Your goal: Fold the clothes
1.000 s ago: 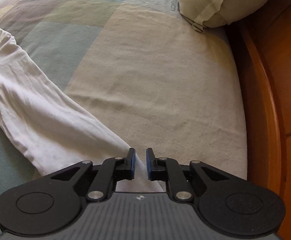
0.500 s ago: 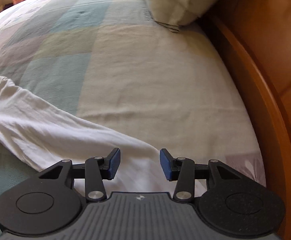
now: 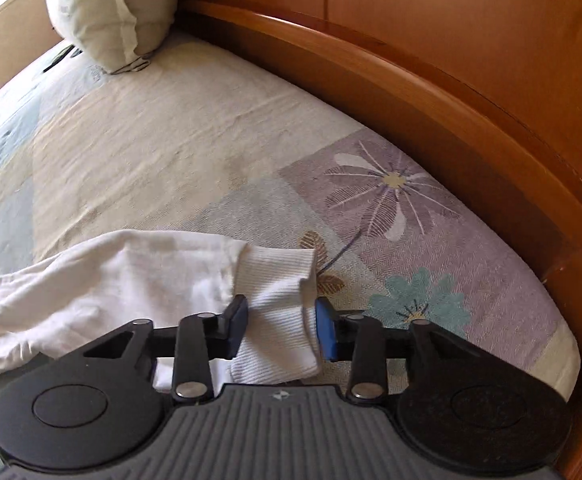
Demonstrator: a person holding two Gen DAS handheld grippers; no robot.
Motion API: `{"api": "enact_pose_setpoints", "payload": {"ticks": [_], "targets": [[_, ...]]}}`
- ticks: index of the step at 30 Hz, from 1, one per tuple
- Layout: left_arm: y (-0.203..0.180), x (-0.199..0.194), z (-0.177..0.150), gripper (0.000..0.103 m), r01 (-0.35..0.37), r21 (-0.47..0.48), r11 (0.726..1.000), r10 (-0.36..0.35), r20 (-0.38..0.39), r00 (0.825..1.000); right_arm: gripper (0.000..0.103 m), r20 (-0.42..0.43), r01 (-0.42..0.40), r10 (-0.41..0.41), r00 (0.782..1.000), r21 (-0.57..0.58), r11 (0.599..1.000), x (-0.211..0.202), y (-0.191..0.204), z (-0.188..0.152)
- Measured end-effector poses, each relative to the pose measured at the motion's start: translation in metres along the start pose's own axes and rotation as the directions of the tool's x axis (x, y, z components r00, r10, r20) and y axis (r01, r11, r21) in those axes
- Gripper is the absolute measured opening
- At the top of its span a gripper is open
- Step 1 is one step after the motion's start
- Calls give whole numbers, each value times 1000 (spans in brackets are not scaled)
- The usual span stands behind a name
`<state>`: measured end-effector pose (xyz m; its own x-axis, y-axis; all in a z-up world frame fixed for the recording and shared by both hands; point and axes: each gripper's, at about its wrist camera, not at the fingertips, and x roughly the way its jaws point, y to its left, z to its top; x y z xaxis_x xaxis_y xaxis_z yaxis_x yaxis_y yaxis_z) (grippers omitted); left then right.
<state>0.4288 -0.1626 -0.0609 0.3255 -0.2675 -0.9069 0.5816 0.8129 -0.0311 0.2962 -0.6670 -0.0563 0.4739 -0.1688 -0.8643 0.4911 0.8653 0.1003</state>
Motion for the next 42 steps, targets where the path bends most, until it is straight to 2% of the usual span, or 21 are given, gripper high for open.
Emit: {"api": "enact_pose_setpoints", "payload": {"ticks": [1, 3, 7, 10, 12, 14, 17, 20, 23, 27, 32, 33, 37, 39, 41, 42], "targets": [[-1, 0, 1, 85, -1, 6, 1000, 1, 1, 1000, 14, -10, -9, 9, 1000, -23, 1000, 0, 0, 5], [-3, 0, 1, 85, -4, 13, 1000, 4, -1, 1000, 12, -11, -15, 14, 1000, -78, 997, -2, 0, 18], [-5, -1, 2, 85, 0, 17, 1000, 0, -1, 1000, 12, 51, 51, -43, 998, -174, 983, -9, 4, 41], [-5, -3, 3, 85, 0, 15, 1000, 0, 10, 1000, 20, 41, 134, -128, 991, -193, 972, -7, 8, 50], [-4, -5, 4, 85, -1, 12, 1000, 1, 19, 1000, 27, 55, 137, -129, 990, -172, 975, -14, 14, 48], [-3, -6, 5, 85, -8, 5, 1000, 8, 28, 1000, 36, 74, 64, -53, 996, -152, 986, -24, 29, 43], [0, -7, 3, 85, -18, -6, 1000, 18, 35, 999, 48, 75, -90, 108, 991, -211, 973, -26, 76, 30], [3, -9, 2, 85, -24, -17, 1000, 24, 44, 999, 50, 29, -223, 241, 970, -290, 931, -14, 135, 21], [9, -12, -3, 85, -41, -27, 999, 42, 47, 998, 50, -28, -302, 316, 948, -381, 874, 2, 195, 12], [19, -15, -12, 85, -60, -63, 996, 63, 45, 997, 50, -77, -348, 359, 930, -494, 797, 15, 252, 5], [32, -20, -25, 85, -81, -131, 988, 88, 53, 995, 50, -148, -388, 372, 916, -561, 731, 20, 288, 2], [35, -21, -27, 85, -83, -145, 986, 92, 55, 994, 50, -165, -394, 368, 915, -562, 727, 17, 293, 0], [43, -21, -35, 85, -92, -201, 975, 105, 54, 993, 51, -198, -395, 343, 918, -526, 753, 13, 308, -17], [45, -21, -37, 85, -99, -218, 971, 113, 51, 992, 52, -179, -397, 358, 916, -516, 759, 12, 317, -28], [46, -22, -37, 85, -101, -221, 970, 115, 52, 992, 52, -147, -407, 391, 909, -525, 748, 6, 326, -38], [47, -21, -37, 85, -103, -219, 970, 116, 48, 992, 52, -128, -421, 423, 897, -539, 730, -2, 330, -42]]}}
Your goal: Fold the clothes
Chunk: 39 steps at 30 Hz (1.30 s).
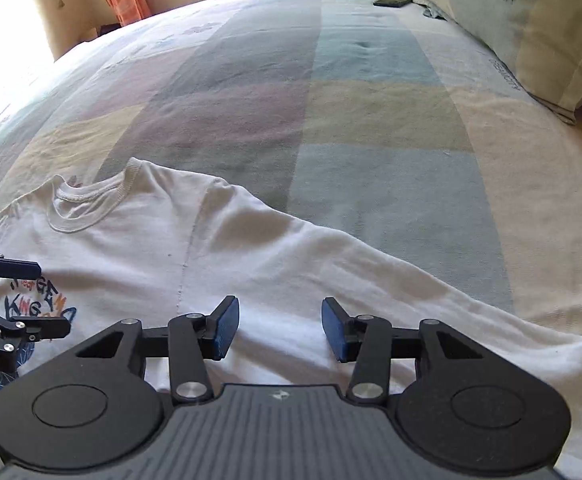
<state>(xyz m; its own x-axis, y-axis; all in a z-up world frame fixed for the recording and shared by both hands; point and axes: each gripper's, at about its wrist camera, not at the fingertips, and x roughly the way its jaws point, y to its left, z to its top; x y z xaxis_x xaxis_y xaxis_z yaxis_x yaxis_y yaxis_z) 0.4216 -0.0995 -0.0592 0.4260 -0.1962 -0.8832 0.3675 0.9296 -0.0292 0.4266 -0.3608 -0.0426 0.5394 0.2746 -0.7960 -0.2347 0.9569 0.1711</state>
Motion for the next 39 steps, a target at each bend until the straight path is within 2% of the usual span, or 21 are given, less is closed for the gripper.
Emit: {"api": "enact_pose_setpoints", "payload": {"ticks": [2, 5, 8, 9, 10, 13, 16, 19, 22, 23, 25, 26, 28, 31, 32, 33, 34, 35, 36, 38, 39], "targets": [[1, 2, 1, 85, -2, 4, 1000, 2, -9, 1000, 52, 41, -22, 24, 999, -42, 999, -7, 14, -3], [-1, 2, 4, 85, 3, 21, 1000, -3, -13, 1000, 53, -15, -18, 17, 1000, -31, 999, -1, 14, -11], [-4, 2, 10, 85, 11, 51, 999, -10, -9, 1000, 55, -51, 109, -109, 993, 13, 994, -6, -20, -30], [-5, 3, 13, 85, 15, 61, 998, -14, -10, 1000, 64, -56, 155, -153, 987, 29, 987, -12, -35, -37], [-7, 3, 15, 85, 18, 68, 997, -18, -10, 1000, 65, -63, 196, -192, 979, 55, 979, -18, -51, -44], [-11, 4, 24, 85, 35, 77, 996, -35, -3, 999, 65, -95, 282, -268, 959, 203, 938, -43, -104, -64], [-19, 3, 40, 85, 76, 79, 994, -77, 11, 997, 65, -130, 354, -330, 935, 286, 890, -61, -129, -73], [-35, 5, 63, 85, 140, 106, 984, -145, 34, 989, 65, -87, 325, -313, 946, 291, 900, -67, -122, -68], [-56, 11, 89, 85, 232, 137, 963, -239, 36, 970, 65, -68, 268, -259, 963, 233, 935, -54, -100, -63], [-63, 13, 97, 85, 269, 144, 952, -276, 33, 961, 65, -82, 258, -247, 966, 204, 944, -49, -95, -65], [-82, 20, 115, 85, 368, 145, 918, -374, 14, 927, 67, -83, 253, -243, 967, 159, 954, -46, -89, -73], [-91, 25, 122, 85, 424, 137, 895, -427, -4, 904, 70, -77, 252, -243, 967, 148, 956, -47, -89, -78], [-109, 39, 131, 85, 531, 111, 840, -528, -58, 847, 71, -76, 248, -238, 968, 160, 955, -54, -93, -85], [-141, 64, 138, 85, 640, 73, 765, -627, -145, 765, 71, -81, 245, -234, 969, 164, 956, -59, -96, -88], [-151, 73, 139, 85, 662, 58, 747, -646, -173, 744, 71, -84, 247, -235, 968, 170, 954, -60, -97, -87], [-158, 81, 139, 85, 670, 43, 741, -652, -193, 733, 71, -84, 249, -237, 968, 182, 951, -61, -97, -86], [-163, 89, 139, 85, 660, 32, 750, -642, -203, 739, 71, -79, 250, -239, 968, 196, 948, -62, -97, -85], [-164, 96, 139, 84, 640, 26, 768, -624, -201, 756, 71, -64, 248, -240, 969, 218, 944, -64, -98, -84], [-163, 100, 141, 77, 622, 26, 782, -609, -180, 773, 72, -49, 244, -240, 970, 238, 940, -66, -99, -83], [-157, 102, 146, 75, 583, 26, 812, -576, -129, 808, 72, -19, 227, -230, 973, 270, 936, -72, -101, -83], [-155, 100, 149, 73, 549, 38, 835, -543, -113, 832, 72, -2, 214, -222, 975, 279, 936, -75, -103, -83]]}}
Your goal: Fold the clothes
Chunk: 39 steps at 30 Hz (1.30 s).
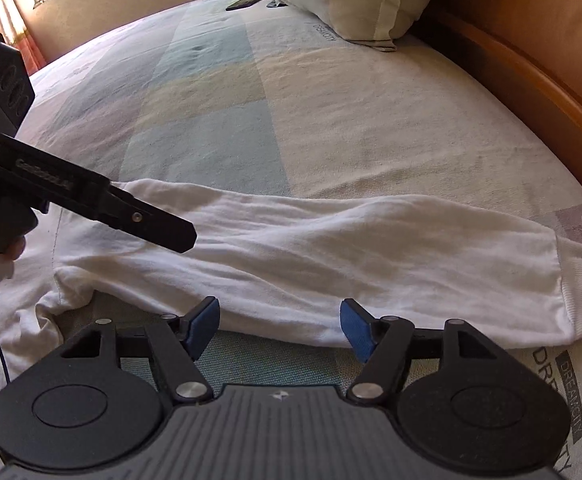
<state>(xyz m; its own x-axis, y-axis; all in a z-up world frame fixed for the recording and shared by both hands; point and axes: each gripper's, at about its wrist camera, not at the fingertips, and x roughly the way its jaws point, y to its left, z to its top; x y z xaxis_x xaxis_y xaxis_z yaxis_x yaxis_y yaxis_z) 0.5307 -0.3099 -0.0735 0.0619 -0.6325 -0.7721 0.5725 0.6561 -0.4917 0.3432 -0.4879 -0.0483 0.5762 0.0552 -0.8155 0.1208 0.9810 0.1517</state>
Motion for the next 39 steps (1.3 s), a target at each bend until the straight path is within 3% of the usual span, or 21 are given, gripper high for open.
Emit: {"api": "enact_pose_setpoints", "payload": {"ticks": [3, 7, 12, 17, 20, 23, 28, 32, 35, 39], "targets": [[5, -9, 9, 73, -88, 33, 996, 87, 21, 996, 72, 27, -18, 19, 999, -16, 1000, -3, -8, 6], [7, -25, 12, 73, -59, 74, 995, 58, 12, 998, 72, 34, -2, 3, 999, -45, 999, 0, -18, 20], [7, -39, -10, 73, -139, 181, 974, 141, 2, 990, 71, 45, -58, 63, 997, -112, 992, 4, -13, 37], [21, -62, -37, 73, -210, 172, 962, 211, 16, 977, 57, 28, -124, 135, 990, -253, 960, 24, 6, 60], [31, -76, -50, 73, -234, 142, 962, 235, 11, 972, 56, 8, -166, 181, 984, -354, 920, 44, 18, 80], [37, -85, -60, 73, -248, 118, 962, 250, -3, 968, 56, -71, -224, 217, 974, -466, 856, 73, 34, 97], [42, -99, -76, 74, -295, 121, 948, 296, 6, 955, 55, -186, -251, 172, 967, -615, 747, 100, 55, 101], [49, -105, -92, 74, -336, 89, 938, 337, 2, 941, 55, -152, -208, 145, 978, -616, 760, 83, 64, 100], [51, -111, -103, 74, -342, 54, 938, 342, -4, 940, 55, -138, -282, 248, 959, -552, 785, 53, 77, 91], [50, -117, -116, 74, -351, 45, 935, 352, -18, 936, 55, -186, -375, 327, 926, -531, 760, 33, 109, 56]]}}
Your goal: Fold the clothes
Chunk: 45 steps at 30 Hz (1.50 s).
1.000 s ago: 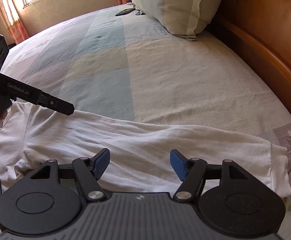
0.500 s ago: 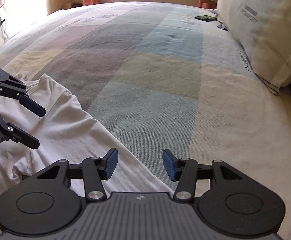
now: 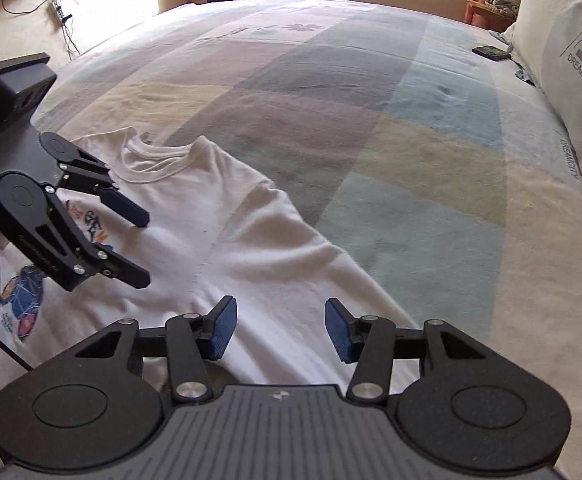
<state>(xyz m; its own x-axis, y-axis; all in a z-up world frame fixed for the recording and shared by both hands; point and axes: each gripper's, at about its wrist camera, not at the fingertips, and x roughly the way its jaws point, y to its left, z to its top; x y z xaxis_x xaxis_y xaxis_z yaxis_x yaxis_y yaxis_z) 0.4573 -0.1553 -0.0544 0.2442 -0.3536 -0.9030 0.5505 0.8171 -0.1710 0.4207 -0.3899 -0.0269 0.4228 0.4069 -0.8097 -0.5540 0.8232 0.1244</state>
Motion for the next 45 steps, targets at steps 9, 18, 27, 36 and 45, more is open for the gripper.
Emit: {"api": "enact_pose_setpoints", "payload": {"ticks": [9, 18, 27, 36, 45], "targets": [[-1, 1, -11, 74, -1, 43, 999, 1, 0, 1000, 25, -24, 202, -244, 969, -490, 848, 19, 66, -42], [-6, -9, -16, 74, 12, 85, 996, -12, -1, 1000, 7, -124, 62, -132, 984, -452, 890, 25, 53, -34], [-18, -6, 4, 74, 19, 134, 991, -28, 71, 997, 21, -92, 142, -145, 985, -42, 989, -18, 14, -41], [-44, 35, 11, 77, 20, 197, 980, -28, 38, 999, 21, -72, 284, -278, 958, 376, 882, -18, -49, -88], [-70, 25, 64, 77, 104, 258, 961, -122, 53, 991, 36, -65, 376, -393, 917, 464, 802, -61, -64, -104]]}}
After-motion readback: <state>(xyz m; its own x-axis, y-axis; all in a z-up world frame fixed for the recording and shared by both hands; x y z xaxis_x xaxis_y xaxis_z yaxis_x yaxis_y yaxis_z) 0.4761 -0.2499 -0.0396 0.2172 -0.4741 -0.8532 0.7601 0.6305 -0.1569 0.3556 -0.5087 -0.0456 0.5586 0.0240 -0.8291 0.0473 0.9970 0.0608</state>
